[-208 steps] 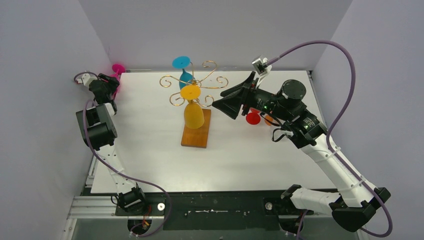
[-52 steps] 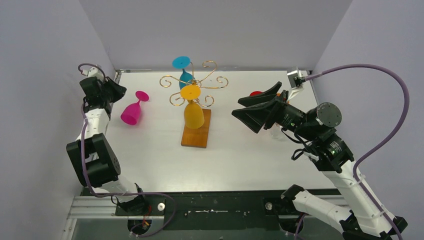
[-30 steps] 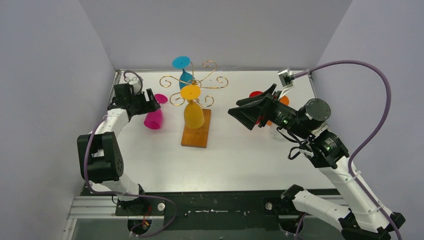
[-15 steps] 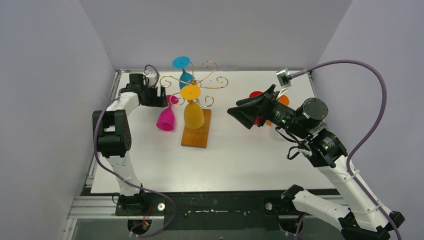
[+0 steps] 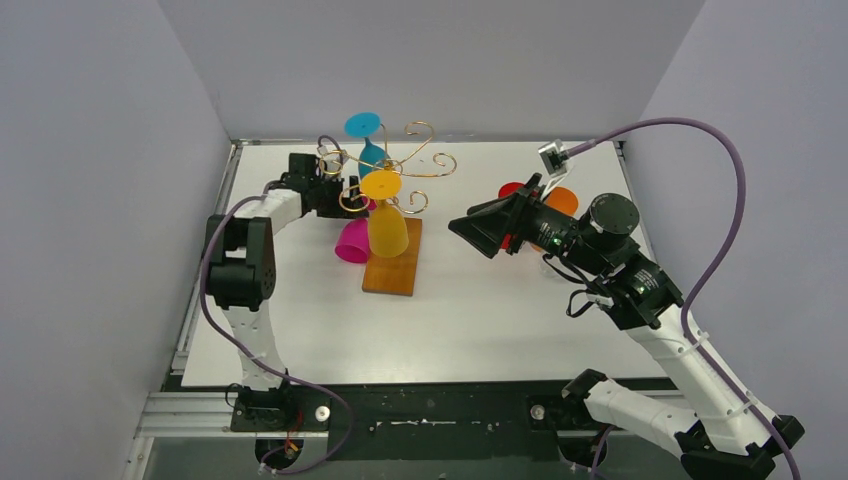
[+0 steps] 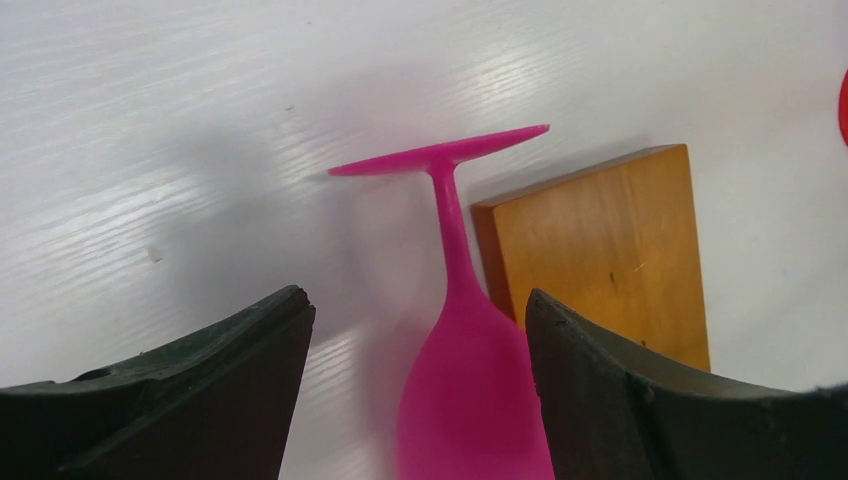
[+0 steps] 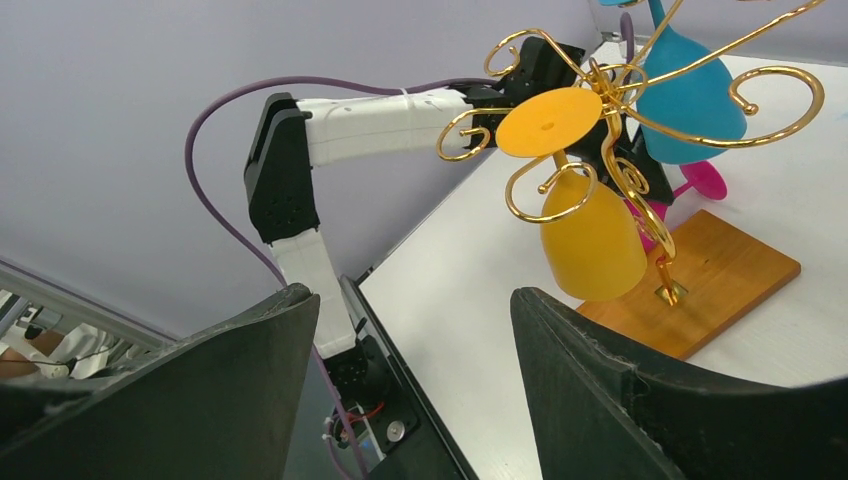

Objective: Take the wine glass off the wine glass rack
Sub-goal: Pick up the wine glass at the center of the board.

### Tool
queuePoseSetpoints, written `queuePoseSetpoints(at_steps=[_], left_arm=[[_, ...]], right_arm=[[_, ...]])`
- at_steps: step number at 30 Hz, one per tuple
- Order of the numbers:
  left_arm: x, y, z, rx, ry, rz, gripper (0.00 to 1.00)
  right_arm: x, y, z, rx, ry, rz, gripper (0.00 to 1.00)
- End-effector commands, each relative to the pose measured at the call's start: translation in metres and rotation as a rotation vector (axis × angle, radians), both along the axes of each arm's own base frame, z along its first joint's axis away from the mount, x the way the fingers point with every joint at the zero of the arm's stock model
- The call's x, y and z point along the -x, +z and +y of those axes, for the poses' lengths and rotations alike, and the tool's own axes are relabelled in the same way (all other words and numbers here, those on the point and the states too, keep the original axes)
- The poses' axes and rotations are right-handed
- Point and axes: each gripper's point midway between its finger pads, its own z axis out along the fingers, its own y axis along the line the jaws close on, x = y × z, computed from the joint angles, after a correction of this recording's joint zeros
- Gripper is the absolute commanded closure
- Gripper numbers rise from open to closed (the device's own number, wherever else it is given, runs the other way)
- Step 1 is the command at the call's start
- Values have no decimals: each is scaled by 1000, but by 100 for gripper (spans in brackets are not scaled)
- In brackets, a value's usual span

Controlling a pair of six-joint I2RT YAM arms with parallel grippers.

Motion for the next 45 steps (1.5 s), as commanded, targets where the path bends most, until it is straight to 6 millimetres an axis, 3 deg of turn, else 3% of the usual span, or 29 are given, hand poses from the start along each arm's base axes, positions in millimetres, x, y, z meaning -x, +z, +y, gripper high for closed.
queuePoseSetpoints(at_steps=[1,4,7,15,22,27,31,40,45], left_arm=[[-18,10,-29,137,22,-33,25],[-19,5,-39,161,28,-20,25],[-18,-3,-36,148,57,4,30],[-6,-9,-27,99,68,24,61],[4,-16,-28,85,42,50,76],[14,-11,-17,57,68,69,98],[30,-6,-2,70,136,110,100],[71,46,18,153,303,28,100],[109,83,22,240,395,-26,100]], right_arm=[[-3,6,-2,-20,-18,-13,28],[-3,5,-2,-17,-17,-11,28],[-4,5,-2,-15,-18,-12,28],[-4,7,-2,-21,-21,-10,28],[-1,11,-3,-40,-19,-1,28],[1,14,-7,-51,-33,-3,28],[4,15,-9,-57,-34,-11,28],[12,10,-18,-61,-51,-33,30],[17,-2,-17,-12,-21,-61,33]])
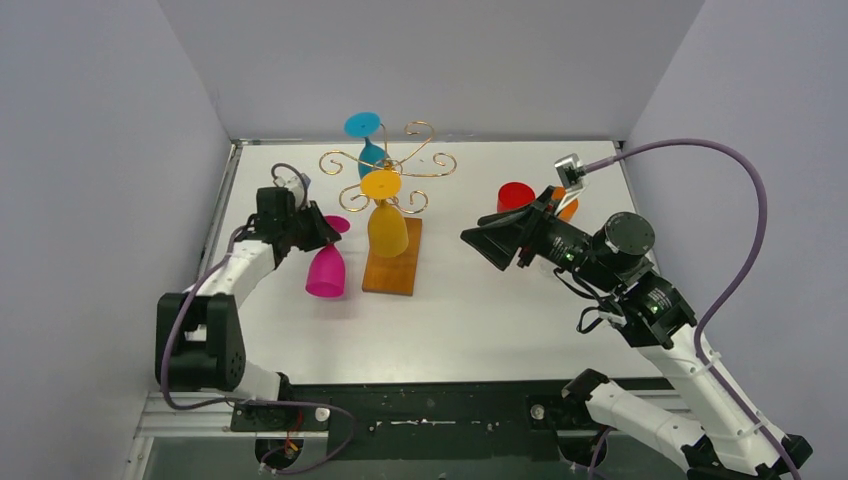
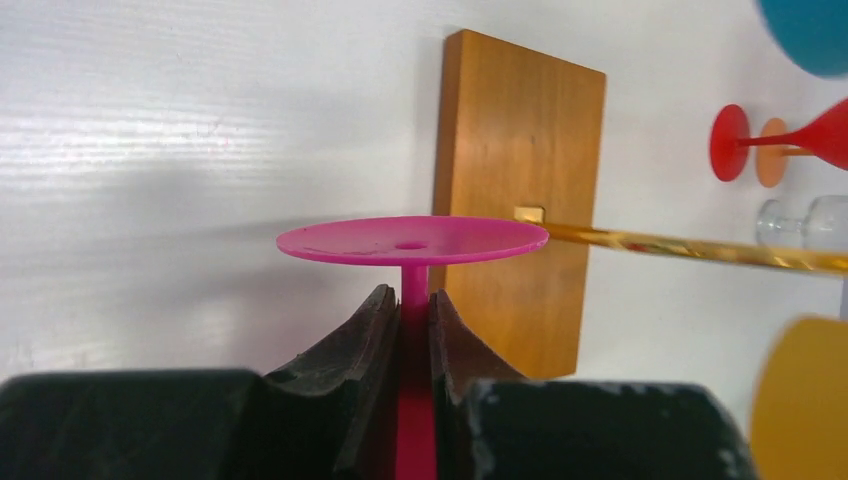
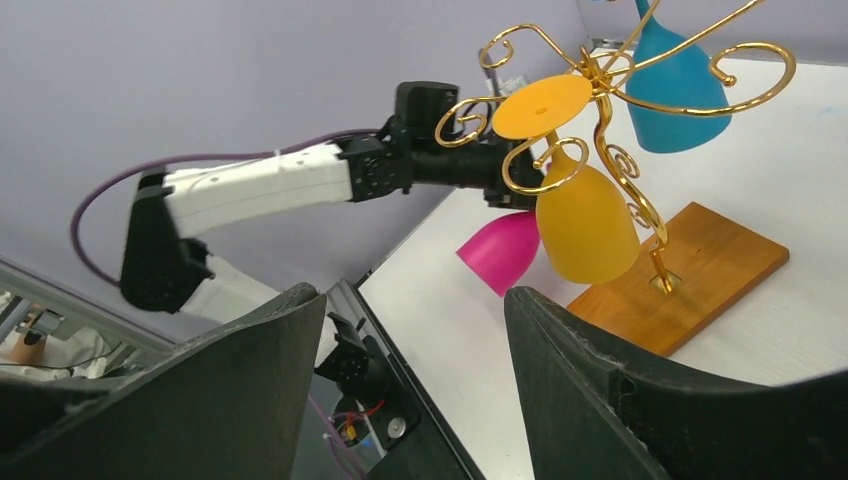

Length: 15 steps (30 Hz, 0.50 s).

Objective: Take the wine glass off the wine glass rack
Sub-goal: Pick up the wine glass at the center of the board.

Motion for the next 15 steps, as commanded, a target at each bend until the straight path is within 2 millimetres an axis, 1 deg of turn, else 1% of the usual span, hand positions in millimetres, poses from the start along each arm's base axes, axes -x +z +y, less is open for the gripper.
queuePoseSetpoints(at_steps=[1,3,4,6,7,9,11,15], left_arm=[[21,50,1,102,109,-104,100],[42,60,0,156,142,-115,100],[55,57,-2,190,159,-104,100],[73,63,-3,247,195,-116,100],[80,69,-5,283,204,-134,100],[92,80,-3,317,237,-159,100],[103,90,-2,348,267,-166,100],[122,97,-4,445,336,-122,100]], right_arm=[[5,-1,-2,25,14,-75,33],[9,-8,-5,50,18,-115,33],[9,-11,-7,63,6,-133,33],[10,-21,-11,88,-9,-159,33],[12,-24,-13,95,-12,-171,33],[18,-30,-14,109,2,-195,33],[29,-33,-15,123,43,-237,33],[45,-53,-21,202,98,-306,33]])
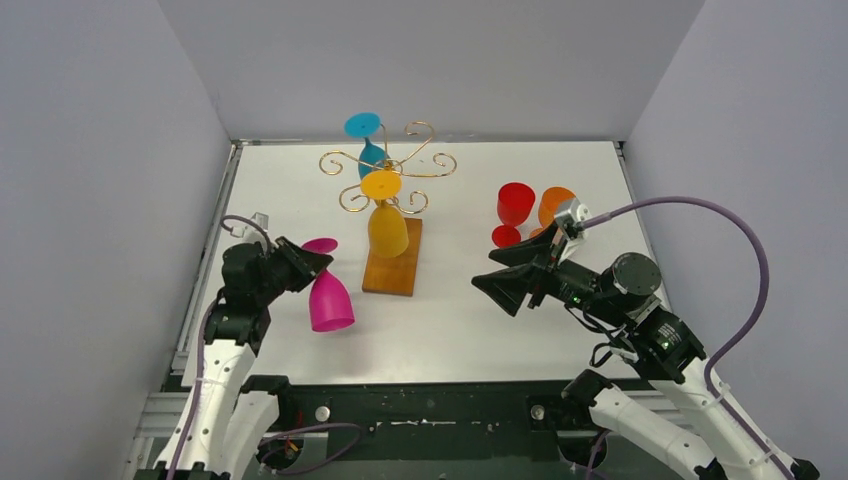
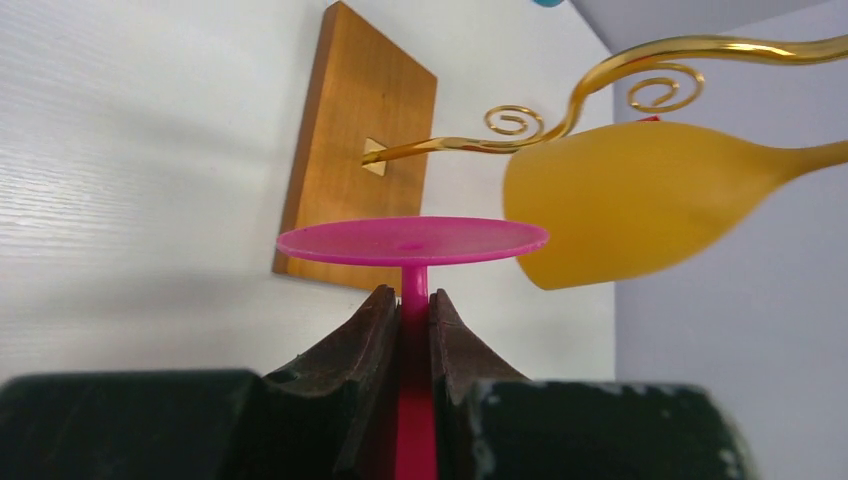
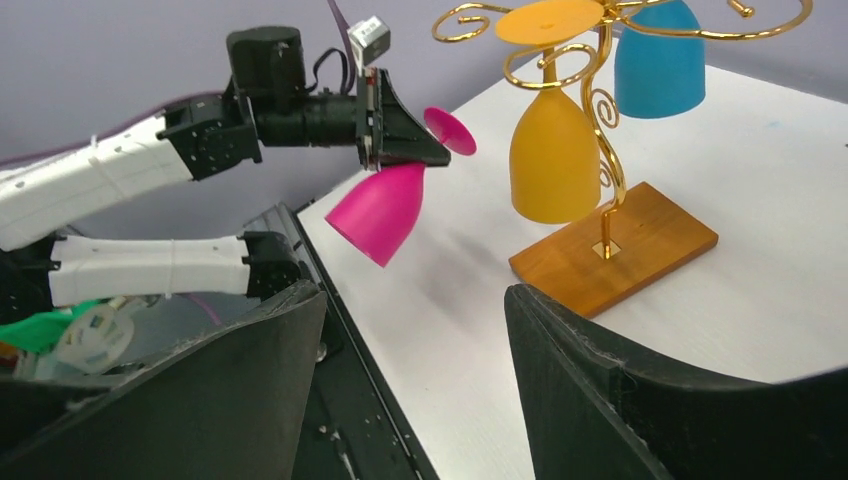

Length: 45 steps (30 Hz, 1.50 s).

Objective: Take the wine glass off the wine glass rack
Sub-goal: Pick up the wine glass at the center of the board.

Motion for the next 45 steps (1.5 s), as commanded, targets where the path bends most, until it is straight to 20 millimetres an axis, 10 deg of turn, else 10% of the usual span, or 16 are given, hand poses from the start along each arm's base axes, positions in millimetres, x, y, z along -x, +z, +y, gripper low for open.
queuePoseSetpoints(at_steps=[1,18,24,45], left_arm=[[16,14,-5,178,79,46,100],[57,-37,-67,471,44,164,100],[62,-27,-95,559,23,134,100],[63,-4,-97,830,43,140,100]], right_arm=[[17,-7,-8,72,59,-155,33],[16,-87,-5,234,140,-312,30],[10,-110,5,242,128,-322,33],[81,-156,105,455,156,-620,34]])
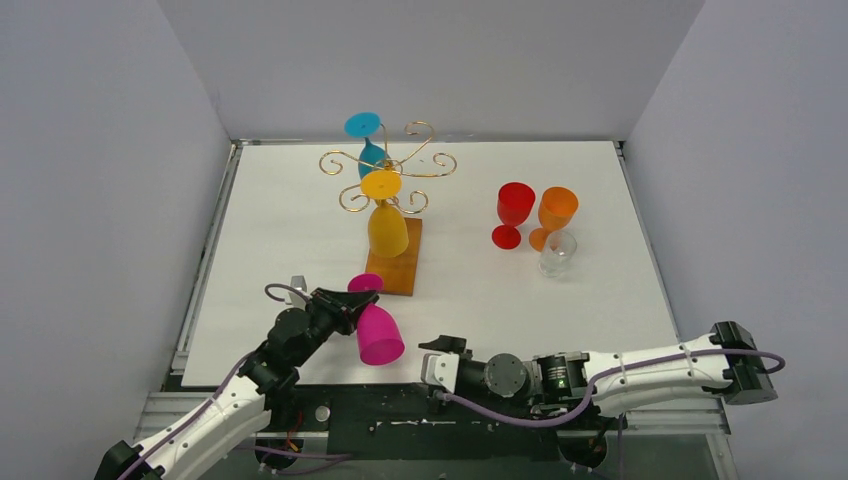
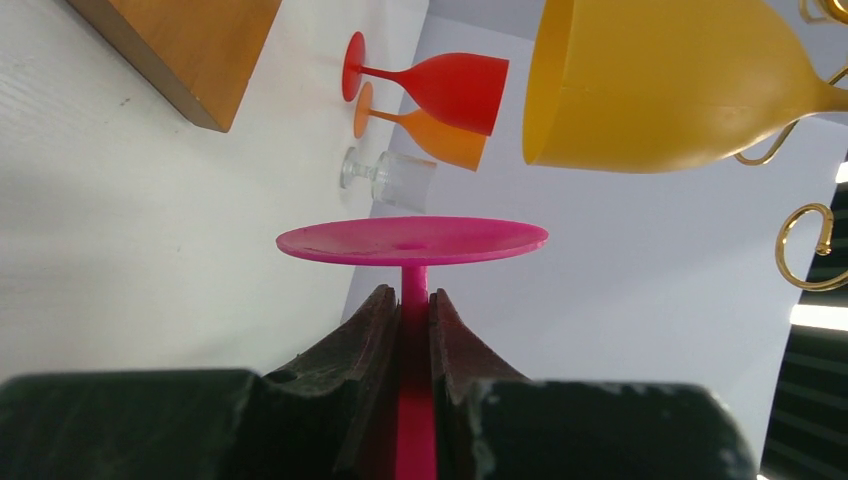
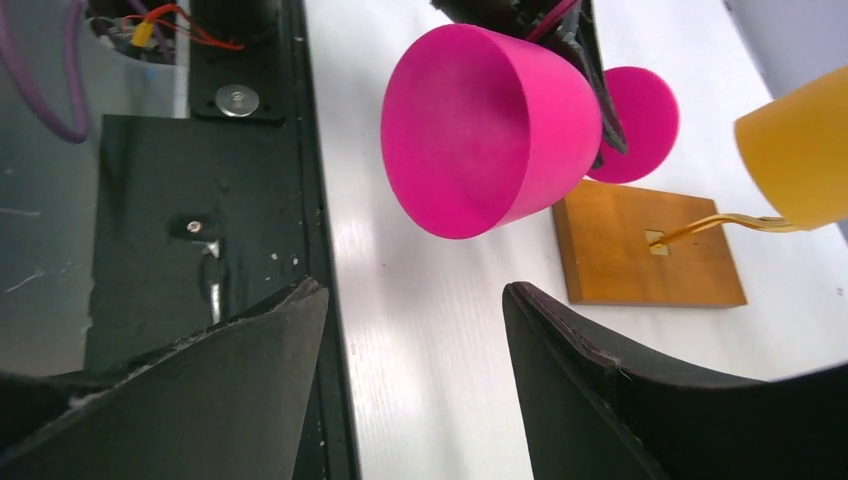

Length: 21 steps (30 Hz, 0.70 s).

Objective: Take the wine glass off the wine glass rack
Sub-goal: Pick up the wine glass at the center of the board, then place the wine glass at the center of the board.

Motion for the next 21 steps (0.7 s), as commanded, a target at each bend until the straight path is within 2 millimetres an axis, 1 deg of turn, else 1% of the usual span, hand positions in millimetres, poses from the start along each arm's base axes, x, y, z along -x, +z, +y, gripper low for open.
queuePoseSetpoints(at_steps=[1,6,8,11,15,17,21], left_arm=[[-1,30,-3,81,-5,-64,100],[-2,29,-2,76,5,-55,100],[-3,29,-1,83,13,-51,100],[-4,28,1,99,26,-47,100],[-4,31,1,117,29,-50,100],[-4,33,1,128,27,-51,100],[-4,34,1,144,30,-52,100]], right_arm=[[-19,38,11,-170,-149,-87,35],[-26,50,24,-217,-219,-109,35],[-26,55,32,-237,-218,-110,35],[-24,55,45,-256,-218,-99,33],[-37,52,52,-259,-336,-74,34],[-44,52,53,-269,-387,-71,37],[-45,53,55,-276,-391,-68,52]])
